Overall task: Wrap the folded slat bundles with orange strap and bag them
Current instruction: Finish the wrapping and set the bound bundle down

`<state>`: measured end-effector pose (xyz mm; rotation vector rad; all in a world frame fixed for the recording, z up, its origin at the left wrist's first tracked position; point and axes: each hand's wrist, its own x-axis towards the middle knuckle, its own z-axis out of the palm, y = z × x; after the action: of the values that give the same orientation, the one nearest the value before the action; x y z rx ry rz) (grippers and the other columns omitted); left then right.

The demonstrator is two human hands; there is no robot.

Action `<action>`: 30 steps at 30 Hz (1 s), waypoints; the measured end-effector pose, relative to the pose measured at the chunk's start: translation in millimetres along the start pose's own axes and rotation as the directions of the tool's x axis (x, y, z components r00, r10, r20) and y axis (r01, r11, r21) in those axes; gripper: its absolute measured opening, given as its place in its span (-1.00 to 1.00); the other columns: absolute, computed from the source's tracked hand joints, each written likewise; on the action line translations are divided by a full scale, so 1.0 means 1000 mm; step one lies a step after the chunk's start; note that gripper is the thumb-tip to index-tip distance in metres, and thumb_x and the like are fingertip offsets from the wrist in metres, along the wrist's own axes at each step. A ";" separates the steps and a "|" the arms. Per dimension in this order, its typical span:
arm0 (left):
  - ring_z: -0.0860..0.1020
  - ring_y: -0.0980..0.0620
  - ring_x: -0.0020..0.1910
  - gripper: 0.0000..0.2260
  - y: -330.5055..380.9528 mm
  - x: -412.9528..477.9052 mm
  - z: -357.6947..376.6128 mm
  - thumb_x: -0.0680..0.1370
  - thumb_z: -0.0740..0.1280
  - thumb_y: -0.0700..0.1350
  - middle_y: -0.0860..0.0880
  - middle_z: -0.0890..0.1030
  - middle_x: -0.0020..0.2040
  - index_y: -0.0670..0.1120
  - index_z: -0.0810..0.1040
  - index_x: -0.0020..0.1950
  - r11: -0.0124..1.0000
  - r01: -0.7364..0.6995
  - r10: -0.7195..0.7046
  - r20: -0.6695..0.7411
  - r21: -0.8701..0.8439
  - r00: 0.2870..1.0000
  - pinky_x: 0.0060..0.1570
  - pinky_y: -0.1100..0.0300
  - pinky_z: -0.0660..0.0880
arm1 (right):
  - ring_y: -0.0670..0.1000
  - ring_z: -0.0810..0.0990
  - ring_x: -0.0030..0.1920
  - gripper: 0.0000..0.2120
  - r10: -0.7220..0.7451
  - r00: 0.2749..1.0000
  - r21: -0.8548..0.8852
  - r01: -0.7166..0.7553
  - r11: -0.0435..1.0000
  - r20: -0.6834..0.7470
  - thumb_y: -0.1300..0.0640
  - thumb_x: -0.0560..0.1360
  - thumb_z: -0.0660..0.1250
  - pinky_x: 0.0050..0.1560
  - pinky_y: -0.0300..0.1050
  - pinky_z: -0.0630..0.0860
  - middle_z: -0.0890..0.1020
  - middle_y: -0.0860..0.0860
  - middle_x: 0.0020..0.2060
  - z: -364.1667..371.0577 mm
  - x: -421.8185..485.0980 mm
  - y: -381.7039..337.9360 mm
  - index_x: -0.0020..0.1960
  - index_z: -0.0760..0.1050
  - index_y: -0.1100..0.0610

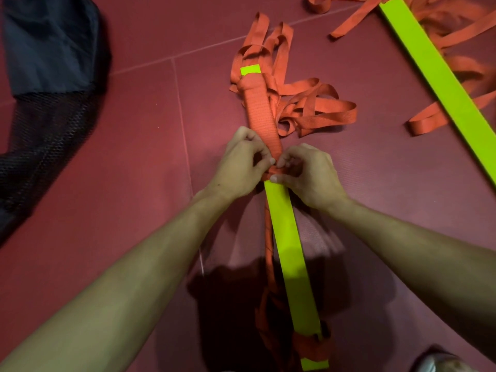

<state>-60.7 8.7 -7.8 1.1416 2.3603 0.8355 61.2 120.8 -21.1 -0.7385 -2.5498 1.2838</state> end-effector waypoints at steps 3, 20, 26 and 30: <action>0.43 0.08 -0.01 -0.96 0.004 0.003 0.001 0.49 0.48 -0.21 0.03 0.39 -0.02 -0.13 0.68 -0.17 0.999 0.024 -0.024 0.003 0.045 1.000 0.10 0.18 0.37 | -0.04 0.49 -0.24 -0.75 0.014 1.000 0.016 -0.014 1.000 0.001 0.16 0.25 0.61 -0.23 -0.40 0.32 0.54 0.03 -0.23 0.000 0.001 0.001 -0.17 0.59 0.12; 0.45 0.03 -0.03 -0.85 0.014 0.012 -0.007 0.50 0.46 -0.18 -0.01 0.39 -0.03 -0.21 0.66 -0.25 0.984 0.094 -0.107 0.081 0.154 0.991 0.03 0.19 0.39 | -0.01 0.49 -0.29 -0.75 -0.019 0.999 0.003 0.019 1.000 0.025 0.17 0.25 0.62 -0.25 -0.39 0.34 0.53 0.08 -0.25 0.000 0.002 0.001 -0.19 0.58 0.14; 0.44 0.10 -0.07 -0.92 0.012 0.010 -0.011 0.43 0.53 -0.22 0.00 0.39 0.01 -0.18 0.68 -0.23 0.988 0.019 -0.039 0.124 0.155 0.992 -0.07 0.26 0.35 | -0.02 0.48 -0.27 -0.75 -0.016 1.000 -0.001 0.016 1.000 0.027 0.16 0.25 0.61 -0.24 -0.34 0.31 0.53 0.05 -0.25 0.000 0.001 0.001 -0.18 0.58 0.10; 0.49 0.06 -0.03 -0.96 0.013 0.007 -0.013 0.42 0.52 -0.28 0.03 0.37 0.04 -0.18 0.70 -0.19 0.988 -0.019 -0.005 0.159 0.152 0.987 0.03 0.17 0.42 | -0.08 0.45 -0.30 -0.75 -0.007 1.000 0.008 0.007 1.000 0.016 0.16 0.24 0.61 -0.21 -0.46 0.32 0.52 0.01 -0.25 0.001 0.000 0.002 -0.18 0.58 0.07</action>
<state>-64.8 16.1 10.6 1.2286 2.3202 0.5503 61.3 121.5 -22.9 -0.7204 -2.5557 1.3020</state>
